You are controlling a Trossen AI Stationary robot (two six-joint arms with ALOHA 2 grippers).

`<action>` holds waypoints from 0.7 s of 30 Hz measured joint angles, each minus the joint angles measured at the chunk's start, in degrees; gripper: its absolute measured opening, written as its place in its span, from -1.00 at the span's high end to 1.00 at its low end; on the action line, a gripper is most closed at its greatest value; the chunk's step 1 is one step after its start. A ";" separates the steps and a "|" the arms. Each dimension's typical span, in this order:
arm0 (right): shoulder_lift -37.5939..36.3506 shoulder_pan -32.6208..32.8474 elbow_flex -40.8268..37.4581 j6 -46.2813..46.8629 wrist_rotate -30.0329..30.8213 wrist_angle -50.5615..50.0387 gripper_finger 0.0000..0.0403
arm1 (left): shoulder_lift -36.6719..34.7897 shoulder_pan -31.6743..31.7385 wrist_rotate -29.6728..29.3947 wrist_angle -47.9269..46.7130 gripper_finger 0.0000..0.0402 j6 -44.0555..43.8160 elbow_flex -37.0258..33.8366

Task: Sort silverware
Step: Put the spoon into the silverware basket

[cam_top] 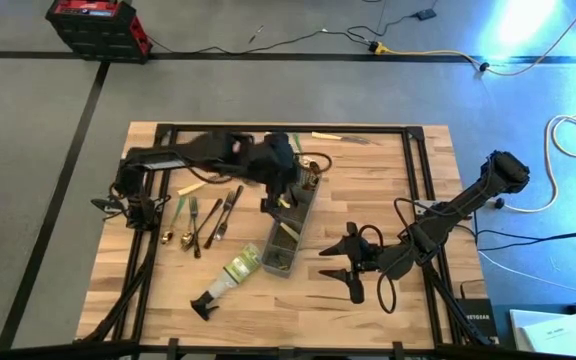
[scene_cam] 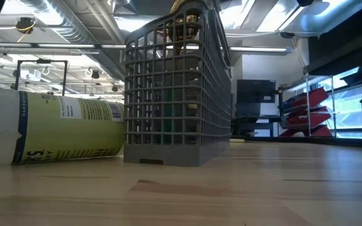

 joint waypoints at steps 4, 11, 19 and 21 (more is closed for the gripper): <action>0.04 0.00 0.00 0.00 0.01 -0.28 0.01 | -2.65 -0.17 -1.18 10.35 0.58 1.80 -12.53; 0.07 0.00 -0.02 0.00 -0.07 -1.51 0.01 | -15.13 0.32 -1.77 34.75 0.58 4.28 -35.68; 0.07 0.00 -0.02 0.00 0.96 -1.43 0.01 | -22.64 2.52 -0.84 47.93 0.58 1.80 -55.41; 0.07 -0.02 -0.02 0.00 1.11 -1.34 0.01 | -22.69 3.49 -1.24 47.99 0.58 -0.41 -57.16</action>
